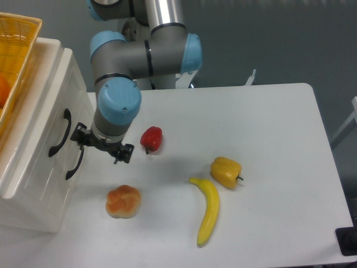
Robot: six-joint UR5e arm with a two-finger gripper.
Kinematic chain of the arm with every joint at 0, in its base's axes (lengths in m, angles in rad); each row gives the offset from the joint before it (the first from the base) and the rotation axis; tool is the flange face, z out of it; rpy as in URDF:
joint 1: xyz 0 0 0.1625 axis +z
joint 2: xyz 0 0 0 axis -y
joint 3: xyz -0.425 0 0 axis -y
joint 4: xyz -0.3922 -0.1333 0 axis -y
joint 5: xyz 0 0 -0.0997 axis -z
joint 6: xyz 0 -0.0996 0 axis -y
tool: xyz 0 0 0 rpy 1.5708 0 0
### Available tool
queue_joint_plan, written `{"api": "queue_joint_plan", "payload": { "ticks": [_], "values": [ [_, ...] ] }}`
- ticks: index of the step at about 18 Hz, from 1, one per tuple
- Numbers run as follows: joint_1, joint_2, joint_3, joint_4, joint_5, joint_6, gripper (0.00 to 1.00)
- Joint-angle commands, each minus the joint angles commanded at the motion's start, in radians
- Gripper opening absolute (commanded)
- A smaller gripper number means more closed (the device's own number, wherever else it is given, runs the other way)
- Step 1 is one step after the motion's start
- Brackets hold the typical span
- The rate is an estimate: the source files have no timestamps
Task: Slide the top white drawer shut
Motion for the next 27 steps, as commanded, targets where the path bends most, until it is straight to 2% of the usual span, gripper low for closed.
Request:
{"api": "queue_joint_plan", "payload": {
  "ticks": [7,10,13,17,22,27],
  "values": [
    [0.170,0.020,0.008,-0.002,0.092,0.221,1.00],
    [0.252,0.049,0.002,-0.008,0.150,0.363,1.00],
    [0.328,0.080,-0.014,-0.017,0.187,0.442,1.00],
    [0.390,0.147,-0.026,-0.083,0.275,0.601,1.00],
    [0.473,0.199,-0.032,-0.090,0.272,0.764,1.00],
    [0.529,0.224,-0.054,-0.084,0.272,0.894,1.00]
  ]
}}
